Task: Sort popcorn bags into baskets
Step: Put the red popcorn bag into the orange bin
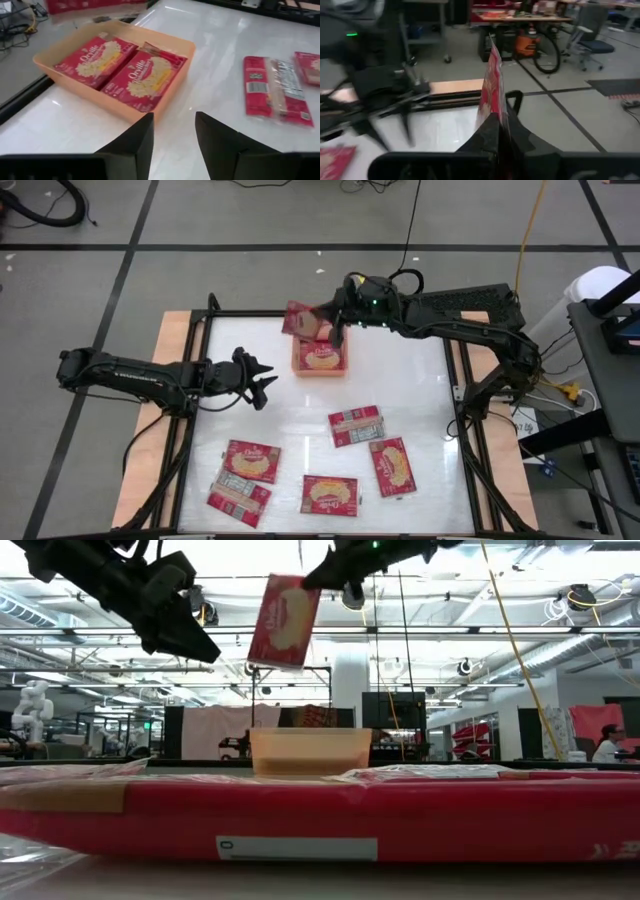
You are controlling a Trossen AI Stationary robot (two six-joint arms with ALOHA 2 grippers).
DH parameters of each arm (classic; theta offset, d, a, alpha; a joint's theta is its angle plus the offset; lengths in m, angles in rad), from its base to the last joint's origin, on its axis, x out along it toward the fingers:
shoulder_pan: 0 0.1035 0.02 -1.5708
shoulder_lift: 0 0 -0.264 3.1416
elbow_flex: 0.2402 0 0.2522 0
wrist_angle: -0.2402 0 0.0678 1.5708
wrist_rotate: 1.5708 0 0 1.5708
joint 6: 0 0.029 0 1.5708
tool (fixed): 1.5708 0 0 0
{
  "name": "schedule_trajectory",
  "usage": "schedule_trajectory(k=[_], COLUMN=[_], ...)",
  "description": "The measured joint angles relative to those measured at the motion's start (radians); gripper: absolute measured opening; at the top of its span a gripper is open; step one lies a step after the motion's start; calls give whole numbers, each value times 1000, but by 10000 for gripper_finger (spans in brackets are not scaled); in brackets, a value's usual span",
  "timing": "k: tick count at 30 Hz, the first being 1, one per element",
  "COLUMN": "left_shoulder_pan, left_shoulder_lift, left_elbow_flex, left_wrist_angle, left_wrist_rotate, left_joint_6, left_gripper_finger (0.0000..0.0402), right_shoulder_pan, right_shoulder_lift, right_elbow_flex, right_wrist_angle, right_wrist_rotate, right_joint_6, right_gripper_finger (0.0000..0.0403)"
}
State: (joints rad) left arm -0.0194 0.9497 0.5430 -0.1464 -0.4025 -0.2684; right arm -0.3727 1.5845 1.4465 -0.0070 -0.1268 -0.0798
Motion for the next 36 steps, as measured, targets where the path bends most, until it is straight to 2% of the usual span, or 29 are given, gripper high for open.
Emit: schedule_trajectory(k=[6,9,12,18,20,23,26,30,33,36], left_shoulder_pan=[-31,-36,-36,9,44,93,128,150,143,120], left_shoulder_lift=[0,0,0,0,0,0,1,63,147,239], left_elbow_flex=[0,0,0,0,-2,-62,-174,-300,-308,-297], left_wrist_angle=[2,8,25,39,64,274,620,1057,1225,1261], left_wrist_rotate=[0,0,-4,-158,-148,-5,141,252,342,331], left_joint_6=[-6,-4,13,37,63,124,164,139,100,101], left_gripper_finger=[130,129,129,129,129,130,142,186,234,281], right_shoulder_pan=[-69,-96,-114,-39,-7,34,74,111,118,119], right_shoulder_lift=[13,39,61,56,37,-4,-43,-62,-61,-61], right_elbow_flex=[-125,-174,-199,-199,-199,-199,-197,-197,-197,-197], right_wrist_angle=[286,402,430,491,523,582,620,662,700,706], right_wrist_rotate=[79,83,51,-9,-22,-39,-39,-38,-34,-28], right_joint_6=[84,127,172,172,162,148,118,100,103,102], right_gripper_finger=[0,0,0,0,0,0,0,0,0,0])
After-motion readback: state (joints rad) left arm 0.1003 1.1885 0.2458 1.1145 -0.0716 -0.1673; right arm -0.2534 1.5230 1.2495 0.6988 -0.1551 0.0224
